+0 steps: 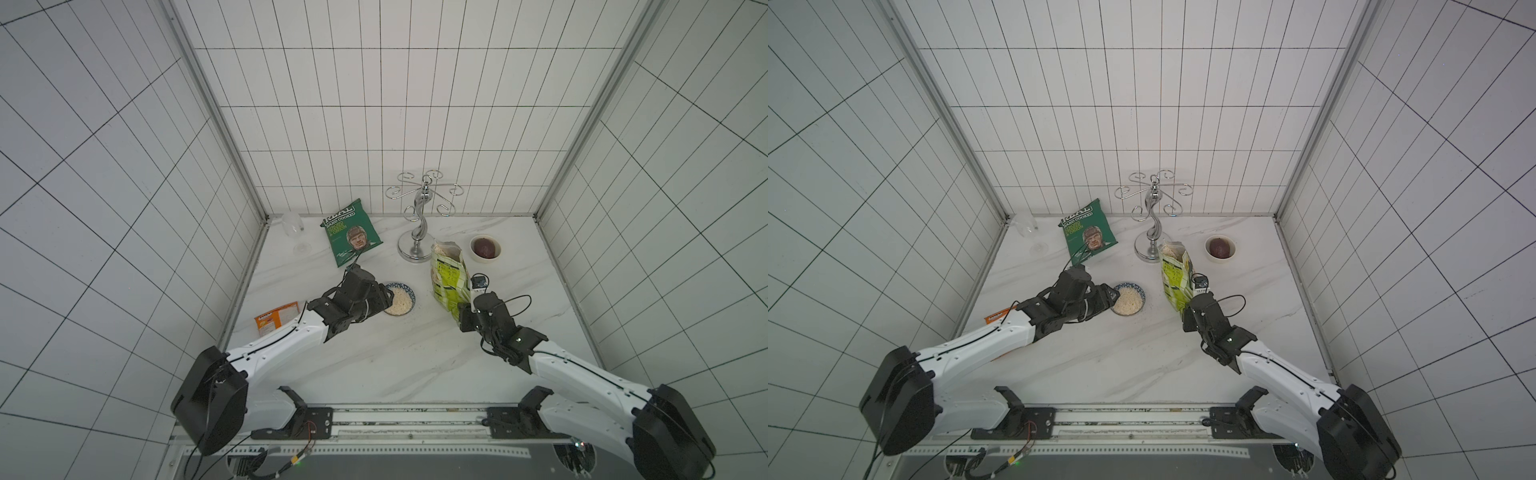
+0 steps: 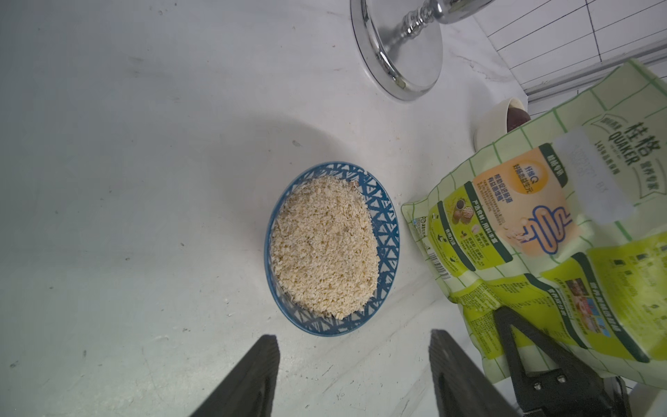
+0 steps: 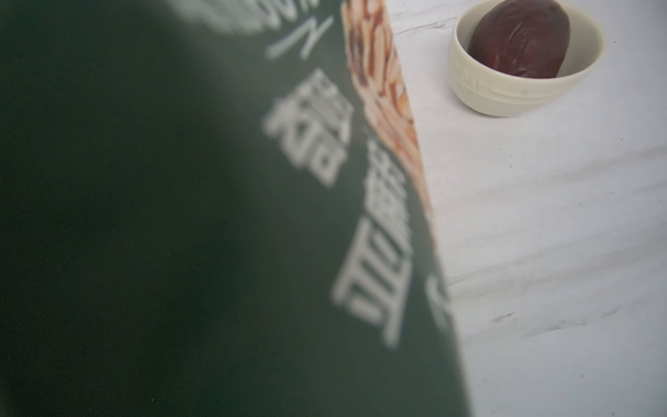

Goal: Pour the oats into the breakfast bowl
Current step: Place the oats bag at the center of the board, then close the oats bag at the center of the board.

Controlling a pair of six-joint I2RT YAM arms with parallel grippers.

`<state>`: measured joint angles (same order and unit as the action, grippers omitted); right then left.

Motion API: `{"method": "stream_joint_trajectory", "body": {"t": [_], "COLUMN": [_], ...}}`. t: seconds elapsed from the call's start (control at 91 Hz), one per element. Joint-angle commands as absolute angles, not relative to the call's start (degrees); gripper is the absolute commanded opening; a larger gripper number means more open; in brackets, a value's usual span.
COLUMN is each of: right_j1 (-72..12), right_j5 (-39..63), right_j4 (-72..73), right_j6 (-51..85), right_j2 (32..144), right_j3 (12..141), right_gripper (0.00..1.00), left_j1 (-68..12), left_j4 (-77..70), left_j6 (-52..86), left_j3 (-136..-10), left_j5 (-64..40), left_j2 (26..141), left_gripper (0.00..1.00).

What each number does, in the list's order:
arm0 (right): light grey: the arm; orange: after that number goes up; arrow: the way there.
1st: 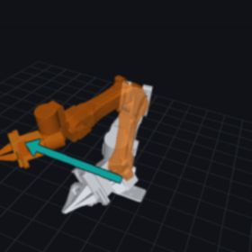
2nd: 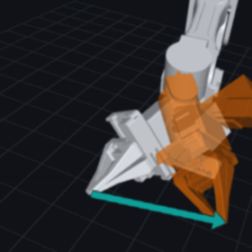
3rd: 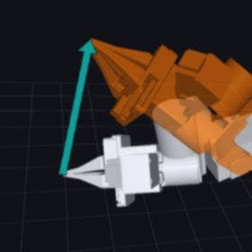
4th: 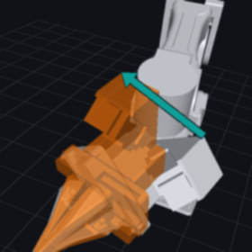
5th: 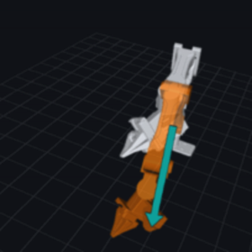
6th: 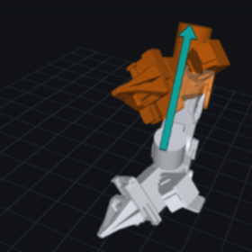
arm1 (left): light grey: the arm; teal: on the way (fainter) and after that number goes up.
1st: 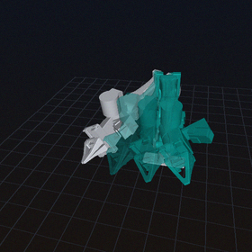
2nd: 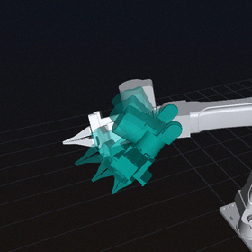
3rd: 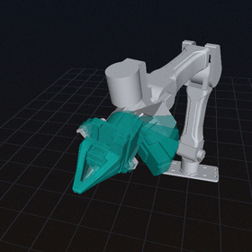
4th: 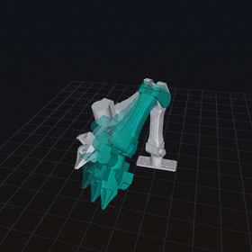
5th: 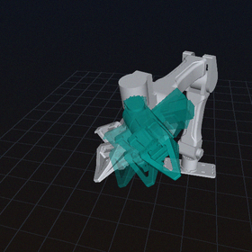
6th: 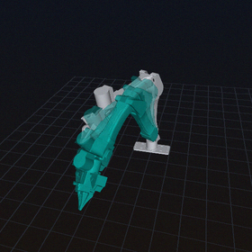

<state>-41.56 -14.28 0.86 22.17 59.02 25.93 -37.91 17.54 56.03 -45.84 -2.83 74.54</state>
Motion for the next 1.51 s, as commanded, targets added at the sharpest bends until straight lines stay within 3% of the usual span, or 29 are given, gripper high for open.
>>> {"method": "stream_joint_trajectory", "body": {"t": [0.0,0.264,0.495,0.649,0.814,0.901,0.945,1.033,1.297,1.385,1.495], "right_j1": [-41.3,-43.2,-45.5,-45.8,-45.3,-44.0,-43.1,-42.3,-41.1,-40.9,-40.9], "right_j5": [-13.6,-15.5,-13.9,-12.7,-16.0,-14.7,-13.2,-10.7,-10.9,-11.0,-10.5], "right_j4": [8.0,-1.1,-21.5,-35.3,-49.4,-55.0,-56.2,-56.7,-56.6,-56.4,-57.0], "right_j6": [26.8,27.1,27.3,26.3,22.4,20.3,19.3,16.9,13.3,12.8,12.4], "right_j2": [57.4,49.1,40.6,40.8,49.8,56.2,59.0,63.2,72.1,73.9,75.0], "right_j3": [24.8,24.5,32.7,43.5,57.9,64.3,67.0,69.7,72.9,73.4,74.6], "right_gripper": [0.32,0.72,1.00,0.99,1.00,0.86,0.79,0.75,0.74,0.62,0.36], "left_j1": [-39.1,-41.1,-42.6,-43.9,-45.7,-46.4,-46.7,-47.1,-48.7,-48.9,-49.3], "left_j4": [15.6,14.7,14.2,14.2,14.2,14.1,13.9,13.1,11.4,10.8,10.5], "left_j6": [56.4,57.2,57.8,57.7,57.7,57.7,57.8,58.2,59.3,59.7,60.1], "left_j3": [-47.7,-49.7,-51.3,-53.0,-54.4,-55.2,-55.6,-56.5,-58.1,-58.4,-59.2], "left_j5": [-2.1,-2.4,-2.2,-2.1,-1.7,-1.5,-1.7,-3.0,-3.6,-3.7,-3.6], "left_j2": [75.8,78.8,80.4,81.8,83.2,84.1,84.8,86.4,89.6,90.2,91.3], "left_gripper": [0.68,0.68,0.68,0.68,0.68,0.68,0.68,0.69,0.69,0.69,0.69]}}
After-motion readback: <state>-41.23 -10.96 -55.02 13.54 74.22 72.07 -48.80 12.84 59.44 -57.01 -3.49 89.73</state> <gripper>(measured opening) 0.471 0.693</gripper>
